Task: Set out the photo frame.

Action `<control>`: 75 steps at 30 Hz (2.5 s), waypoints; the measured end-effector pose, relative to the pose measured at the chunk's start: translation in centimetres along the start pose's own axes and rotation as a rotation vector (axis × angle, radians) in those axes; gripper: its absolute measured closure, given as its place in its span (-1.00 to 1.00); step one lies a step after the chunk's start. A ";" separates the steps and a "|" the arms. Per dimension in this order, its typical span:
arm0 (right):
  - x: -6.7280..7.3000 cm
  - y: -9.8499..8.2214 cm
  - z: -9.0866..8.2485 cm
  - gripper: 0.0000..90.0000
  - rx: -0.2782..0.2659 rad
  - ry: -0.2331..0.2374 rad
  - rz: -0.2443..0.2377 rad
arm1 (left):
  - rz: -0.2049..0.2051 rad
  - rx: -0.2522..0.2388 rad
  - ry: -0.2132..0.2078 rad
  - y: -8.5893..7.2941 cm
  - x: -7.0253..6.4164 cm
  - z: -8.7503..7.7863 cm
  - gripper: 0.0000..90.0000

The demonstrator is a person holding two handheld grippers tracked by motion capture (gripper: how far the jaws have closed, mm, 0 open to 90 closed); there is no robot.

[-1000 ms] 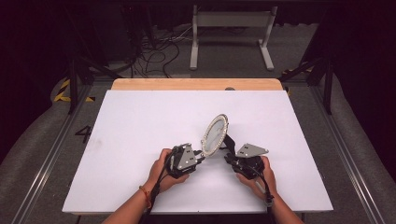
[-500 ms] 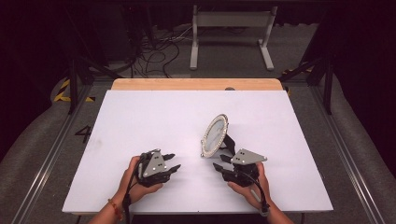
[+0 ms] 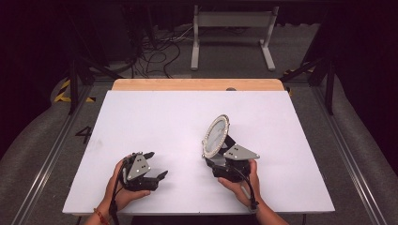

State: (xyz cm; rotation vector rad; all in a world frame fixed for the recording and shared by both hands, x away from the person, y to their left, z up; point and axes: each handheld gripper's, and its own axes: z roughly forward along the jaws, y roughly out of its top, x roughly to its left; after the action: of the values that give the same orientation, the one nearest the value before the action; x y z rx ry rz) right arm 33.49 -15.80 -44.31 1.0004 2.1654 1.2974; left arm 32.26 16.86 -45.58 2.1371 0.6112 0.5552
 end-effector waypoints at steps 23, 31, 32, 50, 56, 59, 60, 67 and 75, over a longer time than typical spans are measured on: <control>-0.7 0.5 2.7 0.15 -0.024 -0.029 0.130 | -0.013 0.056 0.040 -1.9 -0.3 -1.6 -0.57; -0.8 0.4 2.4 0.18 -0.016 -0.023 0.108 | -0.013 0.059 0.039 -2.0 -0.2 -1.6 -0.58; -0.8 0.3 2.4 0.18 -0.016 -0.026 0.102 | -0.016 0.059 0.039 -2.0 -0.2 -1.5 -0.58; -1.1 0.2 1.4 0.05 -0.025 -0.036 0.090 | 0.004 0.060 0.000 -1.0 -0.3 0.0 -0.59; -0.8 0.2 1.1 0.04 -0.032 -0.049 0.089 | -0.002 0.058 0.002 -1.0 -0.2 -0.2 -0.59; -0.4 0.5 0.8 0.02 -0.059 -0.056 0.087 | -0.003 0.056 0.002 -1.0 -0.2 -0.2 -0.59; -0.4 0.6 0.7 0.02 -0.062 -0.058 0.084 | -0.007 0.054 0.001 -1.0 -0.2 -0.2 -0.59; -0.6 1.1 0.4 0.20 -0.081 -0.085 0.098 | -0.013 0.048 0.005 -0.8 -0.3 -0.4 -0.59; -1.3 1.0 0.3 0.36 -0.075 -0.056 0.119 | 0.004 0.042 0.008 -0.5 -0.3 -0.5 -0.57</control>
State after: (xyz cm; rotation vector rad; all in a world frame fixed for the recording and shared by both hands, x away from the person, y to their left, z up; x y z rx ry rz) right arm 34.89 -16.25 -43.57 1.1361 2.0275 1.3772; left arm 31.66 17.28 -45.77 2.1767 0.6283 0.5582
